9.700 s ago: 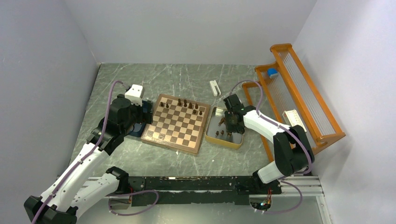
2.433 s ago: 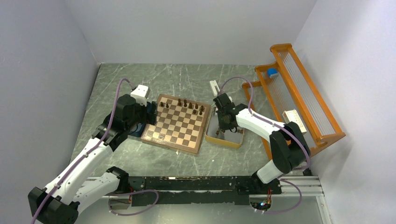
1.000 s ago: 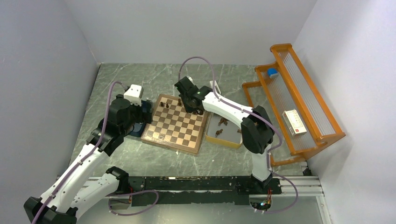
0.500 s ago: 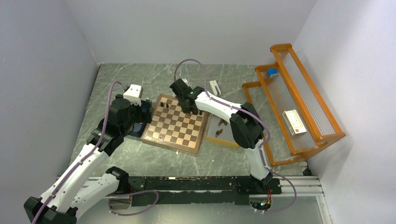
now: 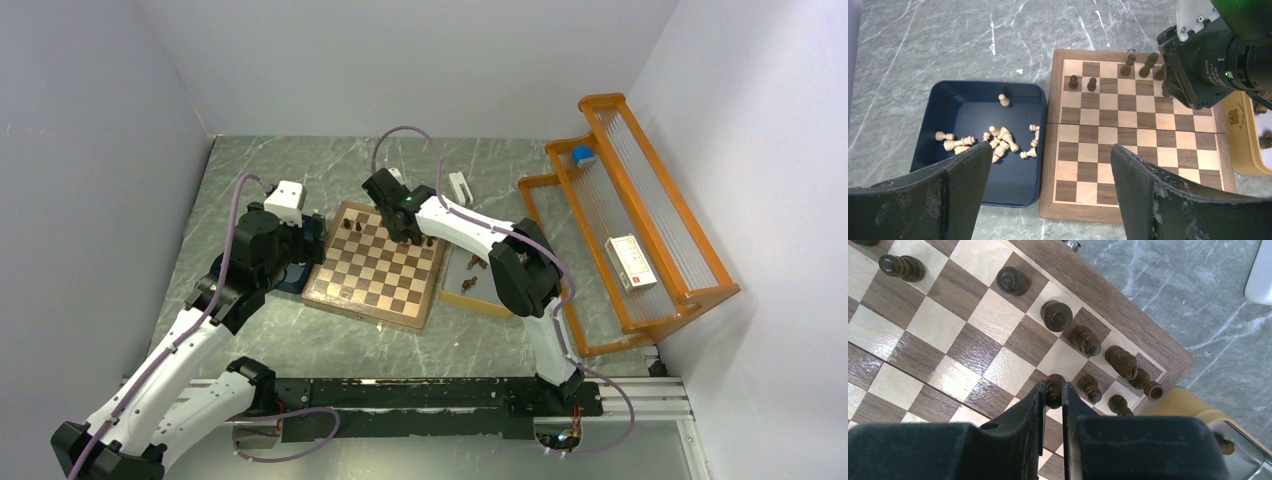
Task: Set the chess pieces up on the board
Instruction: Place the chess piece on the chessboard.
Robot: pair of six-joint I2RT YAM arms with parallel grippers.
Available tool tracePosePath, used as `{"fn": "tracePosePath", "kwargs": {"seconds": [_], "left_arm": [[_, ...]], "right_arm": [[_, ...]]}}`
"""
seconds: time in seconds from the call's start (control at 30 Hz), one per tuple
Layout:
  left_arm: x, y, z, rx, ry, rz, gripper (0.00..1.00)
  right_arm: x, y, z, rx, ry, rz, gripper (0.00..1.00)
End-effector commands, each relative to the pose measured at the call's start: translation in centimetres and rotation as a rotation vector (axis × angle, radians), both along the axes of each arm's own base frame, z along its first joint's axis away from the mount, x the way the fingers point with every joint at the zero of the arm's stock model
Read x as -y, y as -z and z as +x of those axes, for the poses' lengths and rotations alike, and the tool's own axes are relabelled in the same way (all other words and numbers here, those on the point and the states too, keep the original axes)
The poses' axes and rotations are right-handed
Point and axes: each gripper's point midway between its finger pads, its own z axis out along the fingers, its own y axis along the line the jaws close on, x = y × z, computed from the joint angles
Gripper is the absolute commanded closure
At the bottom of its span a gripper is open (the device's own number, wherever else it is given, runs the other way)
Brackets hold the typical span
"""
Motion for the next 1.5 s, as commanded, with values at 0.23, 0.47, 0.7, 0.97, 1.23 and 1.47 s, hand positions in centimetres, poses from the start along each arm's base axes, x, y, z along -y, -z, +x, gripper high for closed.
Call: {"fn": "tracePosePath", "kwargs": {"seconds": [0.23, 0.47, 0.7, 0.97, 1.23, 1.47], "left_arm": [[-0.2, -0.7, 0.1, 0.024, -0.009, -0.001, 0.08], [-0.1, -0.7, 0.2, 0.024, -0.008, 0.0, 0.08], [0.0, -0.7, 0.2, 0.021, -0.005, 0.0, 0.08], [-0.1, -0.7, 0.2, 0.022, -0.006, 0.0, 0.08], [0.0, -0.6, 0.2, 0.019, -0.004, 0.0, 0.08], [0.0, -0.6, 0.2, 0.02, -0.003, 0.0, 0.08]], "right_arm": [[-0.3, 0.4, 1.1, 0.017, 0.021, 0.011, 0.83], [-0.1, 1.1, 1.1, 0.005, 0.026, 0.006, 0.82], [-0.1, 1.2, 1.3, 0.005, 0.027, 0.012, 0.82], [0.0, 1.5, 1.5, 0.003, 0.032, 0.005, 0.79], [0.1, 1.3, 1.9, 0.008, 0.034, 0.01, 0.79], [0.0, 1.5, 2.0, 0.004, 0.031, 0.016, 0.79]]}}
